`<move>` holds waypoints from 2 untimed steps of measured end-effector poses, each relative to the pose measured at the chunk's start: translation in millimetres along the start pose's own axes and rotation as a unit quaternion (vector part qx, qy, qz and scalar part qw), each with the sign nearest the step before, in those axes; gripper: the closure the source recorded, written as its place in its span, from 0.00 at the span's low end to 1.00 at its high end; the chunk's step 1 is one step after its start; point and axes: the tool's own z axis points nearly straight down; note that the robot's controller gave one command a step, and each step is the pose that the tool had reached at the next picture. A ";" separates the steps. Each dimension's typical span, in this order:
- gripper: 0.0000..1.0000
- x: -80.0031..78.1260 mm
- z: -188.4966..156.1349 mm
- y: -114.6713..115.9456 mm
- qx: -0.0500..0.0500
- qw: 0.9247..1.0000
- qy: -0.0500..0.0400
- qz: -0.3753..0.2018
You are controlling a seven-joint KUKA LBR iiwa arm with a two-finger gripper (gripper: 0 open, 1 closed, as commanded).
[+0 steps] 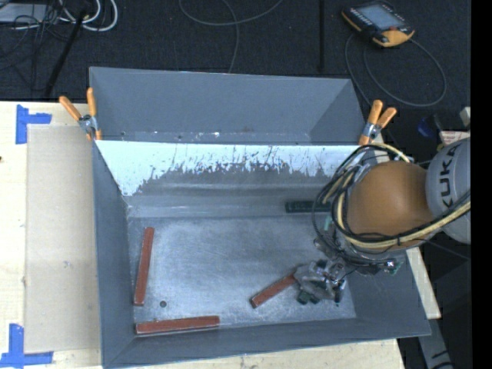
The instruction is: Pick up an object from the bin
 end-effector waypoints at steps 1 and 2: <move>1.00 3.8 -0.5 1.2 0.008 1.000 -0.004 -0.004; 1.00 -6.5 0.2 11.6 0.007 1.000 0.001 -0.018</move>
Offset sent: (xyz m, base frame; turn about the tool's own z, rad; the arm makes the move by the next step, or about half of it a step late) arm -0.0023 0.0327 -0.0045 -0.0635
